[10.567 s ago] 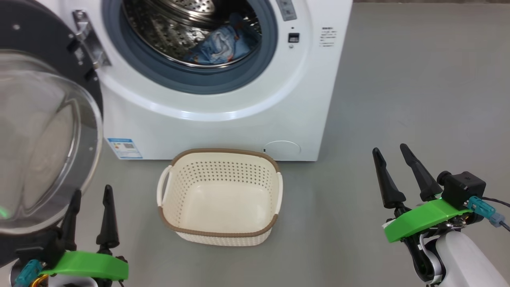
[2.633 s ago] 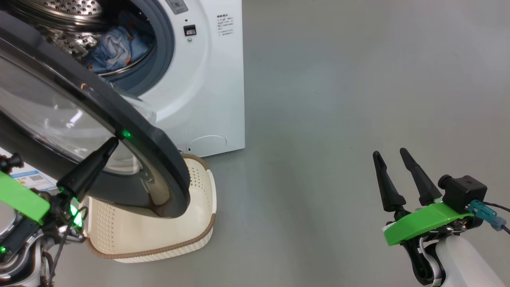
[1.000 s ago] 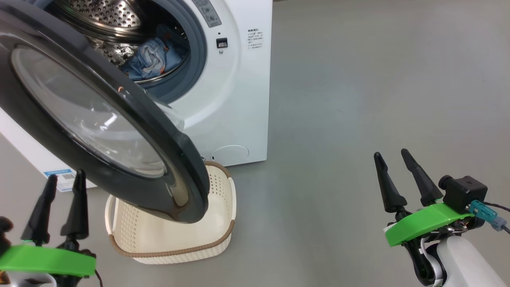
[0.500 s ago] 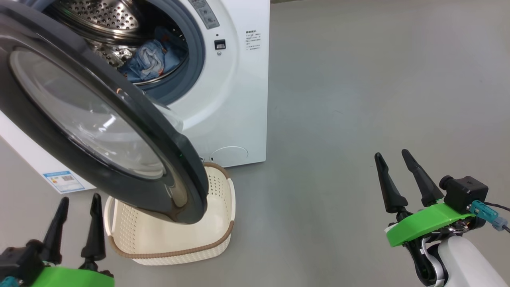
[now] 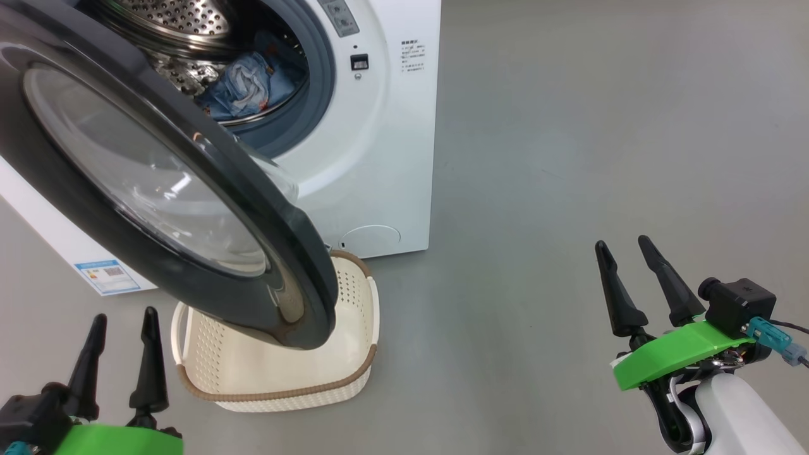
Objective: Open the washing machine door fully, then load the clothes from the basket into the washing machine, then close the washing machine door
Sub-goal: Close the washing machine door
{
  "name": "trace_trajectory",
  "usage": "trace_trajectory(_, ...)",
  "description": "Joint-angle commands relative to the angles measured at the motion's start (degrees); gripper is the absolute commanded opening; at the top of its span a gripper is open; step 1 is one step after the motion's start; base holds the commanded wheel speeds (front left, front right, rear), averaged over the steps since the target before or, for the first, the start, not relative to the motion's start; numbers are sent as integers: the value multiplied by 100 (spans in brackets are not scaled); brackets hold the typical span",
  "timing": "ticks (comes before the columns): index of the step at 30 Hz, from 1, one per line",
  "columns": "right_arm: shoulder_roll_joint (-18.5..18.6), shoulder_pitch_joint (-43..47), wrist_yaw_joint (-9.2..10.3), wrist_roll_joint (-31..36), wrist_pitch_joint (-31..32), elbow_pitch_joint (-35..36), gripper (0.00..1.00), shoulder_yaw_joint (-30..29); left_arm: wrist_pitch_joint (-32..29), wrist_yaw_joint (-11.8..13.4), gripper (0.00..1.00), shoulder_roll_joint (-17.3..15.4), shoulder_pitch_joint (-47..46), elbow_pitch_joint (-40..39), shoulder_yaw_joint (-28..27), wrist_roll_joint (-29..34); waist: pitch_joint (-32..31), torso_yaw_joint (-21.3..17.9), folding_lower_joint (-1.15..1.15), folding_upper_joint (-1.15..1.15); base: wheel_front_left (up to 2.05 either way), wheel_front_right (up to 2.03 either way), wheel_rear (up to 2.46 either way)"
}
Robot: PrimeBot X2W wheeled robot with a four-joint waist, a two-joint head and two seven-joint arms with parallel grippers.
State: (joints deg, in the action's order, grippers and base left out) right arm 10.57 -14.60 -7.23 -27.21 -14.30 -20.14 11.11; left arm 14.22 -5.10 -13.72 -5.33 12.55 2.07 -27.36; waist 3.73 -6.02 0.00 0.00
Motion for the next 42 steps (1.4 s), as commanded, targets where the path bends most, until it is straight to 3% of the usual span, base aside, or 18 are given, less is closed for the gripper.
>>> trace_trajectory(1, 32, -1, -25, 18, -70, 140, 100, 103, 76, -52, 100, -92, -178, -122, -247, 103, -4, -2, 0, 0, 0, 0, 0)
trace_trajectory(37, 51, -42, -25, 35, -70, 183, 100, 106, 77, -228, 100, 175, -225, 3, -447, 344, -16, 127, 0, 0, 0, 0, 0)
trace_trajectory(38, 45, -57, -25, 29, -70, 212, 75, 95, 77, -230, 100, 180, -226, 4, -447, 344, -15, 147, 0, 0, 0, 0, 0)
trace_trajectory(40, 31, -95, -25, 21, -70, 322, 12, 56, 77, -231, 100, 198, -225, 3, -438, 344, -13, 205, 0, 0, 0, 0, 0)
trace_trajectory(41, 30, -107, -25, 16, -70, 375, 0, 58, 77, -232, 100, 208, -223, 3, -431, 343, -14, 241, 0, 0, 0, 0, 0)
trace_trajectory(42, 30, -107, -25, 16, -70, 375, 0, 58, 77, -232, 100, 208, -223, 3, -431, 343, -14, 241, 0, 0, 0, 0, 0)
